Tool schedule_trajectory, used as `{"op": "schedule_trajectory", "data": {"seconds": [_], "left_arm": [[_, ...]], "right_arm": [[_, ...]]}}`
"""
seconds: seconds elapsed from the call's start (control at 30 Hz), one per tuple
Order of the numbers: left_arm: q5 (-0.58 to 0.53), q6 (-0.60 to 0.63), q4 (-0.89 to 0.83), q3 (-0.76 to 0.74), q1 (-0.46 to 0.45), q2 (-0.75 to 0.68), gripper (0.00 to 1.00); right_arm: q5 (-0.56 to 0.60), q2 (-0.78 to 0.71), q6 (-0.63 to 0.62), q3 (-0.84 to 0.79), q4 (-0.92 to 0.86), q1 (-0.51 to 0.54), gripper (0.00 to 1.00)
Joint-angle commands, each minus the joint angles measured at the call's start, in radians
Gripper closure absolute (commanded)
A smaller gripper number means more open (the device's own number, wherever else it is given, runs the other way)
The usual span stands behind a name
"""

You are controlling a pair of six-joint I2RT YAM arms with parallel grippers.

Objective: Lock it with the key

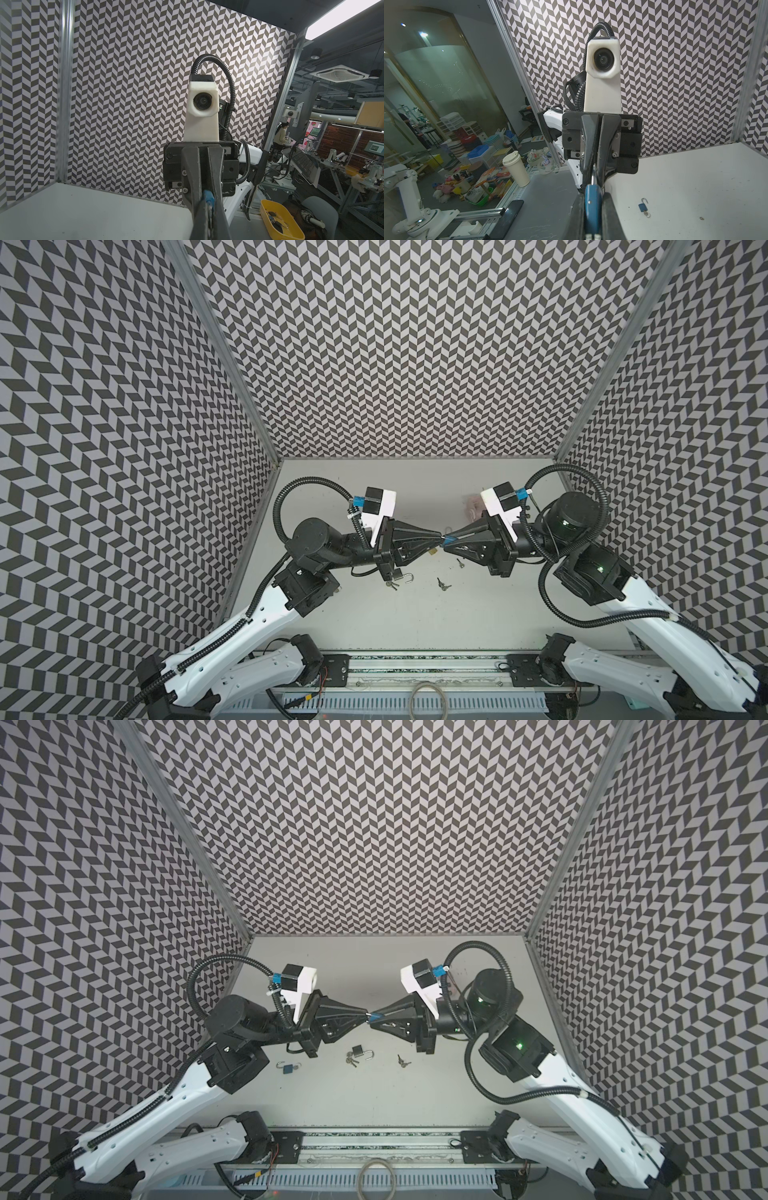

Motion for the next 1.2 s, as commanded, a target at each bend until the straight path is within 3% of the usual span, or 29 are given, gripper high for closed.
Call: {"op": "schedule_trajectory", "data": {"seconds": [0.0, 0.93, 0.97, 1.0, 1.03, 1.07, 1.1, 1.13, 1.17], "left_arm": [[0.067, 0.011, -0.104, 0.023, -0.026, -0.004, 1.0], [0.042, 0.037, -0.165, 0.071, 0.024, -0.053, 1.0], [0.056, 0.003, -0.079, 0.04, 0.003, -0.025, 1.0], [0.063, -0.041, 0.044, -0.011, -0.126, 0.07, 1.0], [0.027, 0.013, 0.056, 0.008, -0.293, 0.208, 1.0], [0.041, 0.049, -0.019, 0.054, -0.366, 0.316, 1.0], [0.066, -0.002, 0.068, 0.006, -0.385, 0.347, 1.0], [0.048, -0.076, 0.241, -0.092, -0.363, 0.297, 1.0], [0.025, -0.107, 0.301, -0.146, -0.328, 0.241, 1.0]], "right_arm": [[0.059, -0.003, -0.015, -0.006, 0.099, -0.004, 1.0], [0.049, -0.003, -0.026, -0.004, 0.08, -0.002, 1.0], [0.05, 0.011, -0.009, -0.004, 0.115, 0.011, 1.0], [0.045, 0.057, -0.011, 0.021, 0.135, 0.053, 1.0], [0.059, 0.107, -0.043, 0.08, 0.126, 0.102, 1.0], [0.056, 0.149, -0.078, 0.138, 0.097, 0.122, 1.0], [0.041, 0.175, -0.107, 0.202, 0.027, 0.124, 1.0], [0.059, 0.178, -0.144, 0.245, -0.053, 0.122, 1.0], [0.095, 0.16, -0.152, 0.245, -0.078, 0.122, 1.0]]}}
